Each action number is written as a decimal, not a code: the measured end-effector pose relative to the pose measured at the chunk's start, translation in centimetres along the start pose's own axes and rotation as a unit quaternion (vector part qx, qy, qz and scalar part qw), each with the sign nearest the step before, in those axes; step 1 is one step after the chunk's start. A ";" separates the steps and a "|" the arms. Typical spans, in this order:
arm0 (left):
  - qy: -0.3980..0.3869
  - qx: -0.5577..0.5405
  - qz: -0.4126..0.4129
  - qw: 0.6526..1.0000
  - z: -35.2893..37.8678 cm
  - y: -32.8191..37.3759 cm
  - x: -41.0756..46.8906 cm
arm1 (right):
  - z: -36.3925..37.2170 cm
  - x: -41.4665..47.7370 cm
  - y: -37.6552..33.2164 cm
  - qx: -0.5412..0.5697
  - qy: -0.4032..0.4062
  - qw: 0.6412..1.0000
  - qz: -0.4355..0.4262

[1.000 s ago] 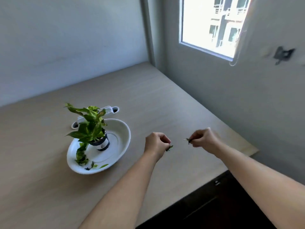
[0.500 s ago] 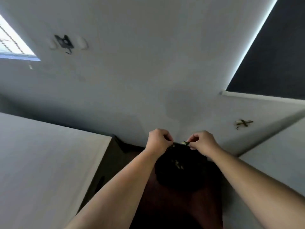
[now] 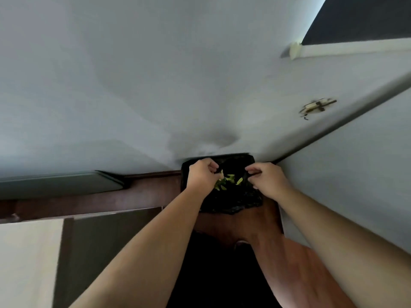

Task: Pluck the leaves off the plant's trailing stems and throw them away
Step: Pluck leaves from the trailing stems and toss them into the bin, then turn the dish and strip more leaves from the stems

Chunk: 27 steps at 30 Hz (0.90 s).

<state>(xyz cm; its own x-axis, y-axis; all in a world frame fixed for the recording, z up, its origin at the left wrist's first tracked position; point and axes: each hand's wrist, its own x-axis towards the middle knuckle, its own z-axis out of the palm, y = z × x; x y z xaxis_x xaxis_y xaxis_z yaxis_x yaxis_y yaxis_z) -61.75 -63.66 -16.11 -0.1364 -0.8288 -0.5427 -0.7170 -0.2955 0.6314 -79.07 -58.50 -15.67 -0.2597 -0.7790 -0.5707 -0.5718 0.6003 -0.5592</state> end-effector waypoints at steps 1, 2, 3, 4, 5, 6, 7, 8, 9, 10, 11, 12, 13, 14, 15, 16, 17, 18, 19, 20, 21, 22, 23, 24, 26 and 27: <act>-0.004 0.008 0.002 1.000 -0.3 -0.2 0.3 | 0.1 0.0 -0.1 -0.003 0.000 1.000 0.004; -0.008 0.015 0.005 1.000 -0.6 -0.4 0.3 | 0.1 0.0 -0.1 -0.008 0.000 1.000 0.008; -0.010 0.021 0.008 1.000 -1.0 -0.4 0.3 | 0.1 -0.1 -0.2 -0.014 0.001 1.000 0.007; -0.012 0.026 0.011 1.000 -1.4 -0.5 0.3 | -0.1 -0.4 -0.5 -0.022 0.001 1.000 0.005; -0.012 0.031 0.013 0.999 -2.0 -0.5 0.0 | -0.2 -0.7 -0.9 -0.032 0.000 0.999 -0.001; -0.011 0.035 0.015 0.999 -2.5 -0.4 -0.3 | -0.4 -0.9 -1.3 -0.040 -0.002 0.999 -0.009; -0.011 0.038 0.016 0.999 -2.9 -0.3 -0.6 | -0.6 -1.1 -1.8 -0.044 -0.003 0.999 -0.015; -0.008 0.039 0.018 0.999 -3.6 0.0 -1.2 | -0.9 -1.3 -2.5 -0.044 -0.003 0.999 -0.023; -0.004 0.038 0.019 0.999 -4.2 0.2 -1.8 | -1.2 -1.6 -3.4 -0.045 -0.002 0.998 -0.033; 0.005 0.036 0.022 0.999 -4.9 0.4 -2.5 | -1.6 -2.0 -4.4 -0.050 0.001 0.998 -0.047; 0.019 0.033 0.024 0.999 -5.8 0.7 -3.2 | -2.0 -2.3 -5.5 -0.056 0.004 0.996 -0.064; 0.033 0.031 0.024 0.999 -6.5 1.0 -3.9 | -2.3 -2.6 -6.6 -0.062 0.006 0.995 -0.081; 0.056 0.026 0.024 0.998 -7.6 1.4 -4.9 | -2.7 -3.1 -7.9 -0.068 0.006 0.992 -0.103; 0.078 0.020 0.024 0.996 -8.7 1.7 -6.0 | -3.0 -3.7 -9.2 -0.072 0.002 0.989 -0.126; 0.104 0.014 0.023 0.994 -9.9 1.9 -7.4 | -3.2 -4.4 -10.6 -0.075 -0.003 0.986 -0.150; 0.129 0.010 0.024 0.991 -11.2 2.0 -8.8 | -3.3 -5.1 -12.1 -0.078 -0.010 0.982 -0.172; 0.149 0.008 0.021 0.989 -12.2 2.0 -10.0 | -3.3 -5.8 -13.4 -0.083 -0.015 0.978 -0.193; 0.177 0.005 0.018 0.984 -13.5 1.7 -11.7 | -3.1 -6.8 -15.1 -0.091 -0.023 0.971 -0.220; 0.205 0.002 0.012 0.979 -14.8 1.3 -13.4 | -2.8 -7.9 -16.7 -0.099 -0.031 0.963 -0.248; 0.233 0.000 0.003 0.972 -16.0 0.7 -15.3 | -2.3 -9.2 -18.3 -0.108 -0.040 0.955 -0.275; 0.261 0.000 -0.005 0.965 -17.2 -0.1 -17.2 | -1.5 -10.4 -19.9 -0.113 -0.049 0.946 -0.301; 0.283 0.002 -0.016 0.959 -18.2 -0.8 -18.8 | -0.7 -11.6 -21.2 -0.118 -0.056 0.938 -0.322; 0.310 0.002 -0.030 0.950 -19.3 -1.9 -21.1 | 0.4 -13.3 -22.7 -0.124 -0.068 0.926 -0.350; 0.333 0.002 -0.047 0.942 -20.2 -3.1 -23.4 | 1.7 -15.2 -24.0 -0.129 -0.083 0.914 -0.377; 0.379 -0.006 -0.080 0.922 -21.7 -5.8 -28.4 | 4.9 -19.1 -26.3 -0.144 -0.118 0.884 -0.429; 0.395 -0.011 -0.094 0.914 -22.2 -7.0 -30.6 | 6.3 -20.9 -27.1 -0.153 -0.134 0.869 -0.450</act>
<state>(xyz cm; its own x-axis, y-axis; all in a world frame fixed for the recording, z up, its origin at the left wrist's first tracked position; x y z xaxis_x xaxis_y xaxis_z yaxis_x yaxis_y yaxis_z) -37.37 -46.76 8.36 0.5300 -0.8442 -0.0799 -0.6623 -0.4709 0.5828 -53.27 -57.35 7.67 0.5678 -0.8134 -0.1269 -0.6402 -0.3394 -0.6891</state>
